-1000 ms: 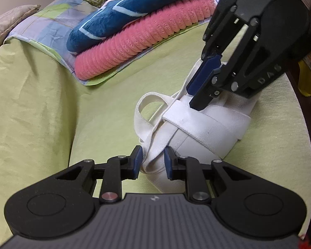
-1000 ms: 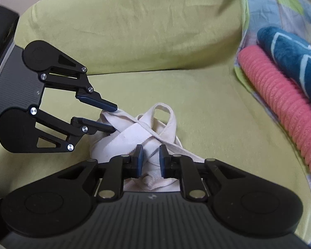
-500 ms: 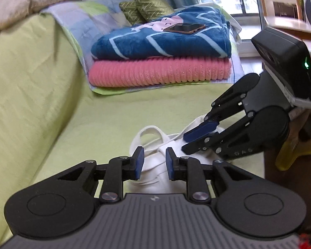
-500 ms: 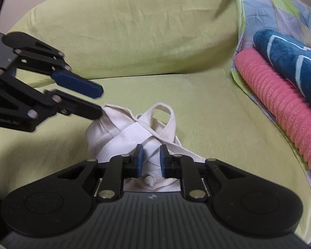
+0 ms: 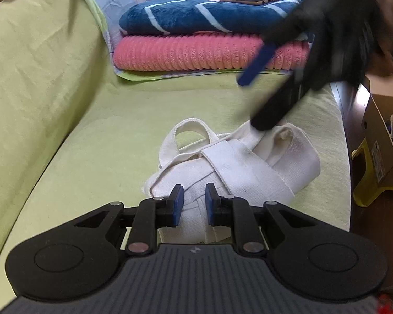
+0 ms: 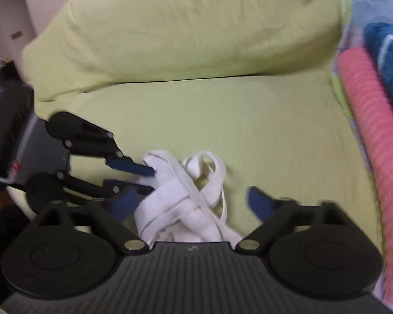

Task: Fold shopping bag
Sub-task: 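Grasp the crossed handles of the wrapped bag with the right gripper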

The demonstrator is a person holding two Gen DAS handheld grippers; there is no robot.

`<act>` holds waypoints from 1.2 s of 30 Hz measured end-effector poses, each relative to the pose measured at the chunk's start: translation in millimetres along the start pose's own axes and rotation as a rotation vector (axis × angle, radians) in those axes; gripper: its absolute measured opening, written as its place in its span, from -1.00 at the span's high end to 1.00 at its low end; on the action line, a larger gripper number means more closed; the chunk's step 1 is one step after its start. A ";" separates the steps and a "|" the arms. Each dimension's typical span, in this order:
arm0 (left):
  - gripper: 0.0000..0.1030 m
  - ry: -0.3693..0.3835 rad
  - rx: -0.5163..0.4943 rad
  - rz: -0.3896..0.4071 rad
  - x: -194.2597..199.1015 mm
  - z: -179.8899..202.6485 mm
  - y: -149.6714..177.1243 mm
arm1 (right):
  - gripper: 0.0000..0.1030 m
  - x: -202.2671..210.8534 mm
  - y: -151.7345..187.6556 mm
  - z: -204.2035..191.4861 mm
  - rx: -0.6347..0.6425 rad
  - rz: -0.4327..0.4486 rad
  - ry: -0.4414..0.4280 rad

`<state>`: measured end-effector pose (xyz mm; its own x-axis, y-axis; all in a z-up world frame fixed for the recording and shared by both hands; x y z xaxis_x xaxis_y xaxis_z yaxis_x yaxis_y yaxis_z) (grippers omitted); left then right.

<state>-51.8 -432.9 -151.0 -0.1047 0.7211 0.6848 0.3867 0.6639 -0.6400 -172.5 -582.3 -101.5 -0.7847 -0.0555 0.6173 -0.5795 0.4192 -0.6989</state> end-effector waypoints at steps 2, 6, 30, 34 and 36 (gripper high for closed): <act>0.63 0.003 0.001 0.001 0.1 -0.8 0.5 | -0.92 -9.0 -7.9 15.3 -0.023 -0.055 -0.075; 0.63 0.005 -0.012 0.001 1.2 0.2 1.5 | -0.92 -46.2 -5.2 35.4 -0.022 -0.211 -0.132; 0.55 -0.032 0.044 -0.070 15.5 -4.8 10.6 | 0.00 -49.7 17.8 -13.5 0.130 -0.128 -0.074; 0.56 -0.014 0.289 -0.153 19.2 -11.6 36.1 | 0.00 -43.7 31.6 -3.2 -0.060 -0.052 -0.059; 0.56 0.025 0.407 -0.158 15.1 -10.8 45.1 | 0.00 -39.8 39.2 -2.5 -0.162 -0.014 -0.036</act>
<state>-26.1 -394.2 -165.8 -0.1091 0.6024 0.7907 -0.0252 0.7935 -0.6080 -163.4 -561.4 -152.6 -0.7856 -0.0938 0.6116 -0.5501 0.5584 -0.6210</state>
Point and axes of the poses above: each gripper's, at about its wrist camera, not at the fingertips, and x roughly against the way its jaws point, z to its right, y to its underside, the point moved 4 cm from there along -x, roughly the way its jaws point, and after that the axes turned 5 degrees about -y, right-handed, at the moved point
